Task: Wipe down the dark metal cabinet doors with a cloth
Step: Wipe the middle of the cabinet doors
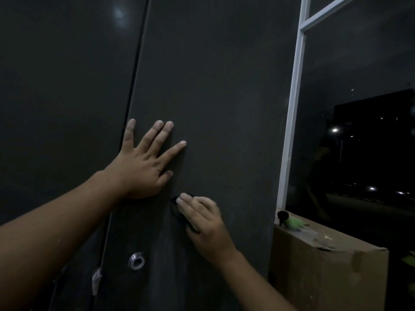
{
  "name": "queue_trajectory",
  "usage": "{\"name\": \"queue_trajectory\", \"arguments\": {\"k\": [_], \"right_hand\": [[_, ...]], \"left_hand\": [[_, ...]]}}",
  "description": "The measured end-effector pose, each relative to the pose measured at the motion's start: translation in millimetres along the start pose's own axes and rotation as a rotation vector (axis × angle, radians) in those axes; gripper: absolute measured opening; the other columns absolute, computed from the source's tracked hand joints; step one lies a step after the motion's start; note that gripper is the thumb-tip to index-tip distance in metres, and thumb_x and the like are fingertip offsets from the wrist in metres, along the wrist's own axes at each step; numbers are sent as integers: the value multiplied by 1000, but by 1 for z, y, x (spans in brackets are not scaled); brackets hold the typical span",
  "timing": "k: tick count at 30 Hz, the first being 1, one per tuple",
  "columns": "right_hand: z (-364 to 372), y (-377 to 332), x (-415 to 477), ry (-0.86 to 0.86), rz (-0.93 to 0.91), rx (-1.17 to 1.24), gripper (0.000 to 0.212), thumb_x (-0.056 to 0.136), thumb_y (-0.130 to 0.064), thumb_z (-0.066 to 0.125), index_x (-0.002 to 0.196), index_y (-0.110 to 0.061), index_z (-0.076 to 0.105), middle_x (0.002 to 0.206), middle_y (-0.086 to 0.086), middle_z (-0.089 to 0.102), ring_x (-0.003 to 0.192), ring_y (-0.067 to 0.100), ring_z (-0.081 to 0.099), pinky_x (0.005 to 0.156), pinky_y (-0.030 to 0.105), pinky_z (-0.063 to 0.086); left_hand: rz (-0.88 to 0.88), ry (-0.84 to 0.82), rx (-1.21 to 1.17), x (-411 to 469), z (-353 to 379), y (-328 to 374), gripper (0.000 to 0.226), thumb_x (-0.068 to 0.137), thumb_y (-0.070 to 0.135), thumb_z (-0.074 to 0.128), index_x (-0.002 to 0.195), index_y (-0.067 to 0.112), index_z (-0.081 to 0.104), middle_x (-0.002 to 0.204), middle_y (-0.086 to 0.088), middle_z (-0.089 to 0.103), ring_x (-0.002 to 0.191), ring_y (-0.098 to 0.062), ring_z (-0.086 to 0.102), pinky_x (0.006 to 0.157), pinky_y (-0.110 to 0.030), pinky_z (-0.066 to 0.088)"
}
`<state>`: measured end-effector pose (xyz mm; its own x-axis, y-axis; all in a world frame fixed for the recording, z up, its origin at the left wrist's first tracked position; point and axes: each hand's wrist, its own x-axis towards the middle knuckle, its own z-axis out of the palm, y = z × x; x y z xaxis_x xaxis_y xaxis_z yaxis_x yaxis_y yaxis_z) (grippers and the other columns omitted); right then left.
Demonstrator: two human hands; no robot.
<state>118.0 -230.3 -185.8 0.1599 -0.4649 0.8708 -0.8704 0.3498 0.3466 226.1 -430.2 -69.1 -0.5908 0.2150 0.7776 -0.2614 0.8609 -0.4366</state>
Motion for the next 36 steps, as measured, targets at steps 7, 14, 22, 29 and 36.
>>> {"name": "queue_trajectory", "arguments": {"k": [7, 14, 22, 29, 36], "right_hand": [[-31, 23, 77, 399, 670, 65, 54, 87, 5, 58, 138, -12, 56, 140, 2, 57, 128, 10, 45, 112, 26, 34], [-15, 2, 51, 33, 67, 13, 59, 77, 4, 68, 134, -10, 61, 140, 5, 58, 122, 22, 52, 111, 26, 35], [-46, 38, 46, 70, 253, 85, 57, 79, 7, 65, 131, -15, 64, 137, -5, 58, 127, 6, 50, 115, 28, 35], [-10, 18, 8, 126, 119, 15, 57, 76, 7, 66, 130, -11, 65, 138, 1, 60, 124, 13, 52, 111, 28, 37], [-37, 48, -24, 44, 297, 59, 54, 86, -2, 61, 137, -20, 58, 144, -10, 51, 136, -4, 37, 116, 22, 31]], "left_hand": [[-10, -26, -2, 0, -4, 1, 77, 77, 62, -15, 148, 37, -29, 155, -11, -40, 143, -26, -37, 106, -67, -25], [5, -43, 10, -1, -6, 1, 73, 92, 62, 6, 150, 33, -27, 155, -13, -39, 143, -27, -37, 107, -67, -24], [-13, -180, 0, -1, -19, 4, 81, 96, 59, 28, 150, 34, -28, 152, -11, -45, 140, -26, -42, 107, -67, -24], [-1, -162, 3, -2, -16, 3, 80, 96, 60, 25, 151, 34, -28, 152, -12, -45, 140, -27, -42, 107, -68, -23], [0, -159, 15, -3, -14, 4, 77, 97, 59, 21, 149, 35, -30, 152, -11, -45, 140, -27, -41, 107, -68, -23]]}}
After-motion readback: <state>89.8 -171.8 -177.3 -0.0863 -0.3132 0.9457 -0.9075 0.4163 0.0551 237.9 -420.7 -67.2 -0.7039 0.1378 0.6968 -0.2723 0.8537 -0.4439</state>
